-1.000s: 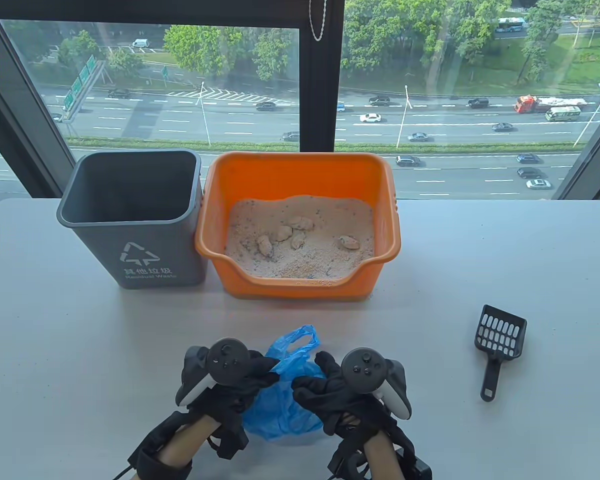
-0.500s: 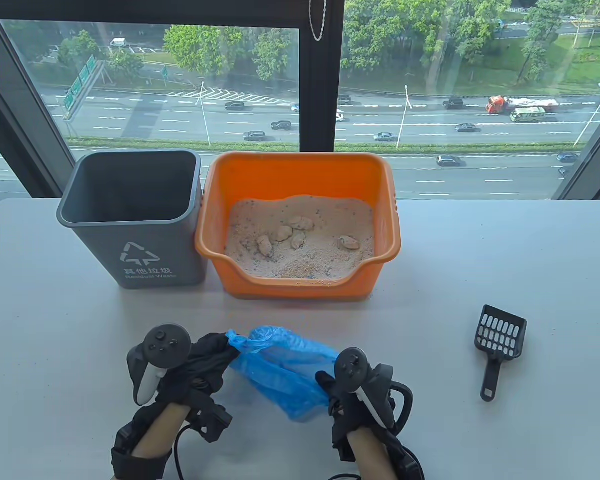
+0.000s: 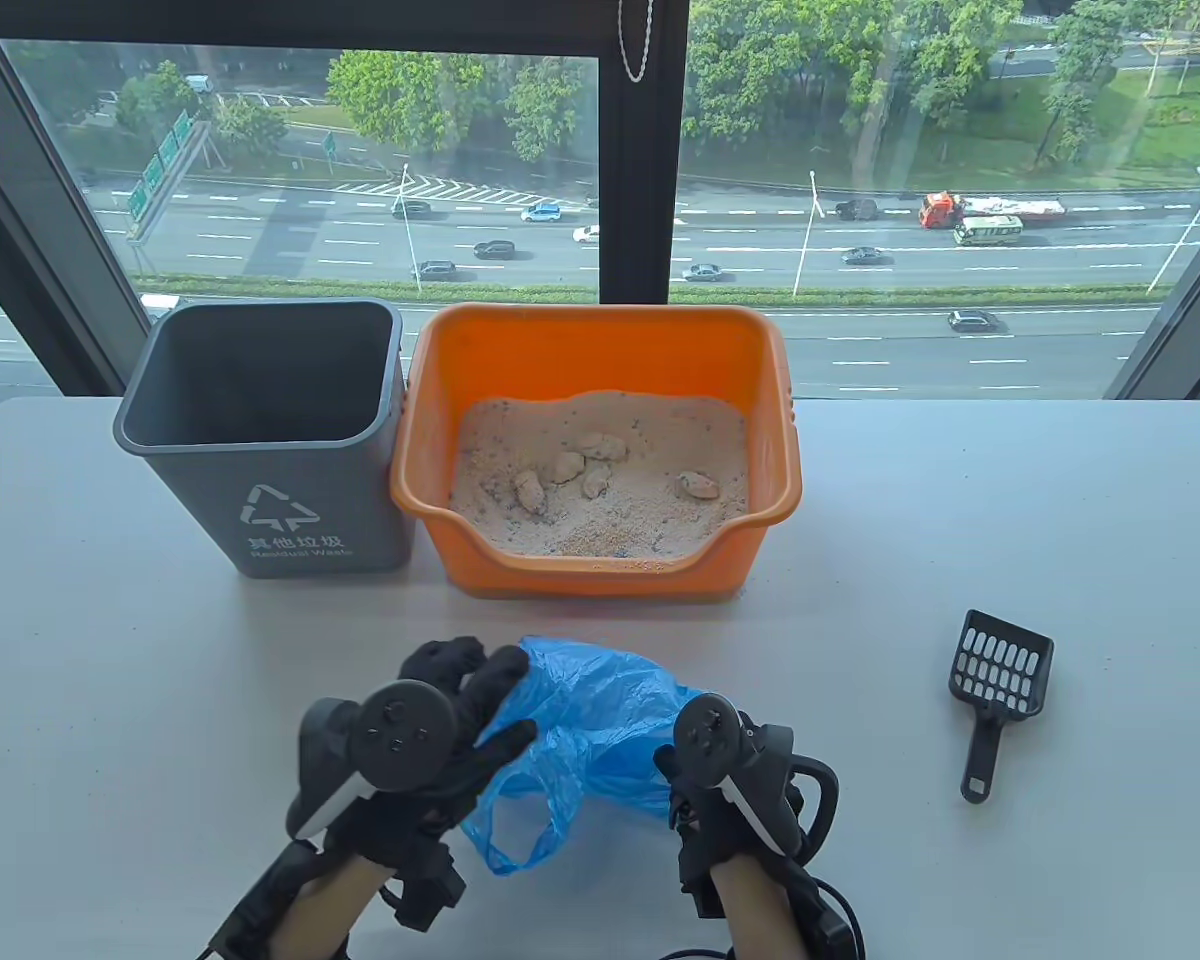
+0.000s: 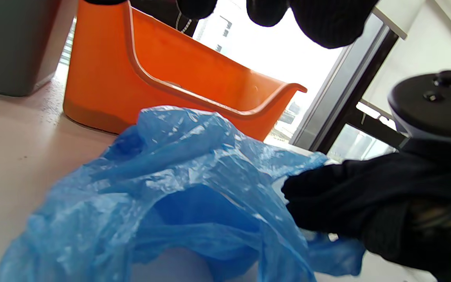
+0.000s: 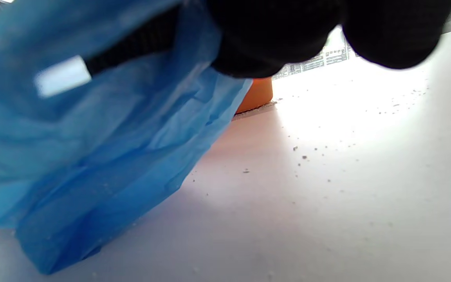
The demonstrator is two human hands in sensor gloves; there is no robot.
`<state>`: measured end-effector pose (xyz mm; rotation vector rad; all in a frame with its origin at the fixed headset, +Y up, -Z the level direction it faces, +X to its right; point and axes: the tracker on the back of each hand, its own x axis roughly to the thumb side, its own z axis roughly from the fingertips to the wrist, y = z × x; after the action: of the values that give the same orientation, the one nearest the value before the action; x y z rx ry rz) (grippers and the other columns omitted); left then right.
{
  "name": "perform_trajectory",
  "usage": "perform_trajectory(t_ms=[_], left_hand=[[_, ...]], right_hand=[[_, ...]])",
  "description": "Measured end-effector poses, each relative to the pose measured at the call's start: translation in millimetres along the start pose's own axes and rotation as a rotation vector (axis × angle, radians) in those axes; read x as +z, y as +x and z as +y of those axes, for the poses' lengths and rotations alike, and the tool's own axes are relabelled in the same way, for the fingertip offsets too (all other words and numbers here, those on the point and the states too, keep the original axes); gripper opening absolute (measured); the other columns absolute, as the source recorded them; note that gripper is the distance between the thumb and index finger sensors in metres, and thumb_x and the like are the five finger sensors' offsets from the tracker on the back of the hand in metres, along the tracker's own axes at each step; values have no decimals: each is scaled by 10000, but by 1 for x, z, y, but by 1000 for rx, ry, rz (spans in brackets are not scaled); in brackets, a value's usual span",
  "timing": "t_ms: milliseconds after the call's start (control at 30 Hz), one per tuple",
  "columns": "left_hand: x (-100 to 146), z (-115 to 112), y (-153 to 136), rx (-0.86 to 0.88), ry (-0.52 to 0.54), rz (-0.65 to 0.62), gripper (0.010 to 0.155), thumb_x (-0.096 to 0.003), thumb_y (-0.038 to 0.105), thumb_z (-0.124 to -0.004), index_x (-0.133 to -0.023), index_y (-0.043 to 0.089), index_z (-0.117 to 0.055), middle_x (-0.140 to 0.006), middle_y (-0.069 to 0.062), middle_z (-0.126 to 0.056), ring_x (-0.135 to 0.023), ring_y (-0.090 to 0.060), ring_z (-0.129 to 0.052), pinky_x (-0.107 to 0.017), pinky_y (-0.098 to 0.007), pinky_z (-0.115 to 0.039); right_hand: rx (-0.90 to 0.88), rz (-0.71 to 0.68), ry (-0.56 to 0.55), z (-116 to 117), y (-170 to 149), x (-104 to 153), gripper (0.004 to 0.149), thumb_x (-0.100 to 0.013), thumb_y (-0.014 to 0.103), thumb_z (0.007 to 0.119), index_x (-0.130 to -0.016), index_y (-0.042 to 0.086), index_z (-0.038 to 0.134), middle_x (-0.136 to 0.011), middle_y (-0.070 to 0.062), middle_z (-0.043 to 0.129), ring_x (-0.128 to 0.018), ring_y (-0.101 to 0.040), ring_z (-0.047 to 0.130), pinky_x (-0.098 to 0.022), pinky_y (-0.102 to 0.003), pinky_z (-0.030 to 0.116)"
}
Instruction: Scoop cat litter
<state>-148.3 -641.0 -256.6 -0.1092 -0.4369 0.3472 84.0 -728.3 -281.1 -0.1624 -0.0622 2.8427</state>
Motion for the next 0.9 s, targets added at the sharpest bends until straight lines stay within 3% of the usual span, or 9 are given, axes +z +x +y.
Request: perform_trajectory(t_ms=[33,100,267,333,433,567,733,800,900], left_hand=[[-6,-12,12,-53,-43,-46,694,-489,548,-738,-1090,432,-409,-1209,-112,-304,-1081,-502,-218,-755,-609,-424],[-17,-33,31,-197,-181,-43,925,-456,614,-767,-1068,440,-95,-1136,-107,124,-960,-532,141,-700,-722,-206],[-48,-78,36,-424,-300,55,1012,-504,517,-794,-948,464,114,-1067,-132,230,-958,-594,93,-697,-734,-249],[-59,-82,24,-517,-179,168,913,-546,332,-753,-918,533,56,-1123,-118,71,-1065,-554,-332,-733,-627,-463],[-68,-68,-10,-393,-64,265,744,-548,170,-646,-951,601,-193,-1163,-50,-404,-880,-251,-864,-608,-434,-764],[-59,-59,-46,-83,-265,124,740,-557,158,-643,-924,613,-190,-1124,-69,-472,-780,-242,-922,-540,-411,-799],[-12,-82,-25,-263,-370,-216,709,-561,178,-605,-868,694,-228,-1144,-53,-399,-693,-126,-973,-486,-296,-870],[-8,-87,-20,-214,-421,-211,608,-557,163,-580,-915,627,-415,-1139,-87,-410,-724,-130,-949,-505,-288,-860],[-13,-91,-25,-172,-465,-110,529,-547,139,-554,-1026,362,-536,-1134,-119,-431,-705,-161,-953,-479,-271,-866]], right_hand=[[-10,-13,-10,0,1,1,537,-317,410,922,-790,170,840,-498,-100,918,-211,-81,858,-265,-400,795],[-31,-44,-40,-1,3,4,474,-323,391,918,-748,184,877,-454,-89,935,-179,-84,863,-254,-409,799],[-92,-88,-112,-6,6,10,390,-336,362,908,-696,213,914,-396,-65,948,-137,-76,859,-239,-403,805],[-97,-113,-127,-8,7,10,376,-318,335,923,-666,195,934,-357,-66,950,-109,-83,853,-229,-405,804],[-50,-256,63,-1,14,9,357,-308,277,941,-647,168,951,-338,-107,939,-100,-119,837,-239,-429,783],[316,-225,74,5,21,4,341,-309,256,938,-648,282,930,-316,-105,920,-82,-115,817,-250,-435,789],[187,67,-13,6,14,-5,371,-378,366,862,-746,374,813,-464,-77,887,-204,-103,838,-313,-452,764],[186,126,-26,10,11,-5,531,-339,564,792,-824,355,733,-626,-112,807,-345,-112,835,-370,-456,734],[235,166,-17,21,15,-2,884,-297,581,828,-987,297,353,-895,-204,544,-577,-206,771,-487,-504,636]])
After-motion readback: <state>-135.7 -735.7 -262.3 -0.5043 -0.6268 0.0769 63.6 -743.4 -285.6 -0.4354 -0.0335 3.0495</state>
